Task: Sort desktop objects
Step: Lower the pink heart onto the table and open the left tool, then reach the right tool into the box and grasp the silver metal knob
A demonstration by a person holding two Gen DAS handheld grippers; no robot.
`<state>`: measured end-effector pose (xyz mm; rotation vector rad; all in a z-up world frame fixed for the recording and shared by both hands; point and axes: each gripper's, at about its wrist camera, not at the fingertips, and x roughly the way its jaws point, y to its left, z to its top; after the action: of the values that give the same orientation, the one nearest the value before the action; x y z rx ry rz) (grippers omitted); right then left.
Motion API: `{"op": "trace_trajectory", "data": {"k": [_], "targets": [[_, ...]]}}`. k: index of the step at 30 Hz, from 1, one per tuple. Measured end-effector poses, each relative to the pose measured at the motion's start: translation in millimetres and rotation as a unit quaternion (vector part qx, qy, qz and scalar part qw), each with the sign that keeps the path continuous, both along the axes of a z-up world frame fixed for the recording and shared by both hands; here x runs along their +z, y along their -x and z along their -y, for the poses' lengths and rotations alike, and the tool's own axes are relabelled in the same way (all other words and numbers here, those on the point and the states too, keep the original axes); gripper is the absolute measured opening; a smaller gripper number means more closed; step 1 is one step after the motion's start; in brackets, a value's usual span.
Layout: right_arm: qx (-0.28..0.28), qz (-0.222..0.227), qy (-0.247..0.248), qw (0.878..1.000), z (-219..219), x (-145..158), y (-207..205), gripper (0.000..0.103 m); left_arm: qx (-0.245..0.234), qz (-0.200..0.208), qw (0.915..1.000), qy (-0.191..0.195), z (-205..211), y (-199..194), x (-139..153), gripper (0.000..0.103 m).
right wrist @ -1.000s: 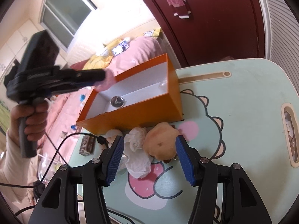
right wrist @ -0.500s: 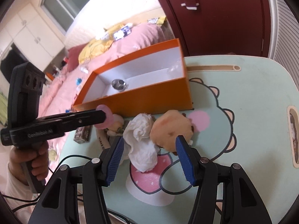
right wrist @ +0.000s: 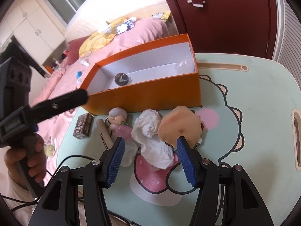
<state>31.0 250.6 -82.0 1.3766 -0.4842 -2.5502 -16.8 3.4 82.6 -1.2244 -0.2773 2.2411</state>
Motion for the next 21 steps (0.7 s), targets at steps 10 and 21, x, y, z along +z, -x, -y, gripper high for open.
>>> {"op": "trace_trajectory", "data": {"k": [10, 21], "targets": [[0.008, 0.011, -0.012, 1.0, 6, -2, 3, 0.06, 0.054, -0.013, 0.9937, 0.098, 33, -35, -12, 0.07], [0.018, 0.014, -0.008, 1.0, 5, 0, 5, 0.06, 0.078, -0.044, 0.987, 0.133, 24, -42, -35, 0.07]]}}
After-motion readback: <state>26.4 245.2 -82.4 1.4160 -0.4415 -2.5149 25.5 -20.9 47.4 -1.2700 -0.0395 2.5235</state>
